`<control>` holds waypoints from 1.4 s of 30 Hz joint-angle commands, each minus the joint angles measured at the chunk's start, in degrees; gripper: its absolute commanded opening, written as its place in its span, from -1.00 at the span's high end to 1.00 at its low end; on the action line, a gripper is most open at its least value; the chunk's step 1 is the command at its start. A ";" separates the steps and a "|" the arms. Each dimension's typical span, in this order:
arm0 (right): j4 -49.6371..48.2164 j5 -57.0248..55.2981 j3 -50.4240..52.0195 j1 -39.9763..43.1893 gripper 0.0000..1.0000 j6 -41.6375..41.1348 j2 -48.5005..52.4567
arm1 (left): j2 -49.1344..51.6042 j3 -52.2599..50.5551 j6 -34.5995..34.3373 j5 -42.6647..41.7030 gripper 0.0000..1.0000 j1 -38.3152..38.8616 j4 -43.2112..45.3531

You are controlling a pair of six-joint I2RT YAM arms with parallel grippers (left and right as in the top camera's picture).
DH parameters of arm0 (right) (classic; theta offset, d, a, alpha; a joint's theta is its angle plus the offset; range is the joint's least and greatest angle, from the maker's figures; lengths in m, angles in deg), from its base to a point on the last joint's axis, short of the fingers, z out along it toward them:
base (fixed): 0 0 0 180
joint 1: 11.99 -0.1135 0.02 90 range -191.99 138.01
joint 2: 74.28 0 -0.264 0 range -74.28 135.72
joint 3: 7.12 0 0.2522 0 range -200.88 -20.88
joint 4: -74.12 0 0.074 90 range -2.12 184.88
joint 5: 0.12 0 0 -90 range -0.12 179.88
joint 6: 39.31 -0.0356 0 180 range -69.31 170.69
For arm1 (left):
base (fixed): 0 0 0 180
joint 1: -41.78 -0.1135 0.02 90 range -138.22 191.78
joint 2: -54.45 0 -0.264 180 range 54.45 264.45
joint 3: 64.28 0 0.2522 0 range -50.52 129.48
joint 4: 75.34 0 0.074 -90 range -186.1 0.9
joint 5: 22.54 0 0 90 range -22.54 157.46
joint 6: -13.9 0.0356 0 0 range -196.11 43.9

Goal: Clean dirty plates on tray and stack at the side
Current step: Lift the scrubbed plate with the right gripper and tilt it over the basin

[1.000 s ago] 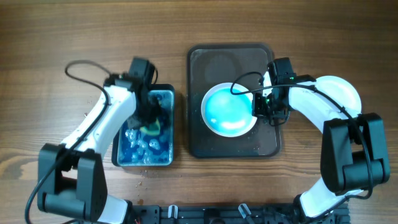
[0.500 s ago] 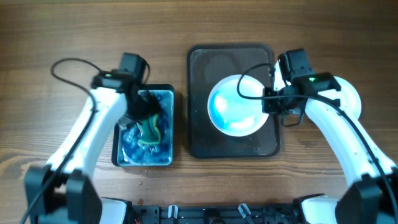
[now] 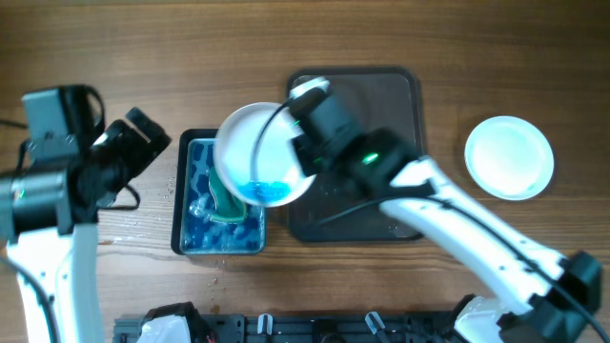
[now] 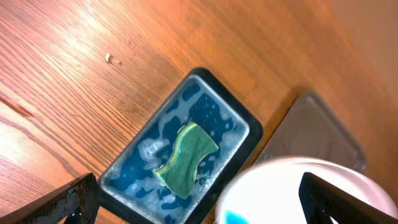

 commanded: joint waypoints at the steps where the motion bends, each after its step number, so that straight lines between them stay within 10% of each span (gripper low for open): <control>1: -3.15 -19.71 -1.14 -7.21 0.91 -1.84 2.58 | -3.48 0.66 0.11 -1.07 -1.00 -2.29 -0.42; 17: -11.13 -50.69 -1.14 -22.77 0.91 11.52 2.54 | -4.52 0.66 0.09 -1.09 -1.00 -2.34 -0.42; 42: -27.56 -56.83 -1.14 -26.93 0.91 38.45 2.56 | -4.02 0.66 0.09 -1.11 -1.00 -2.34 -0.42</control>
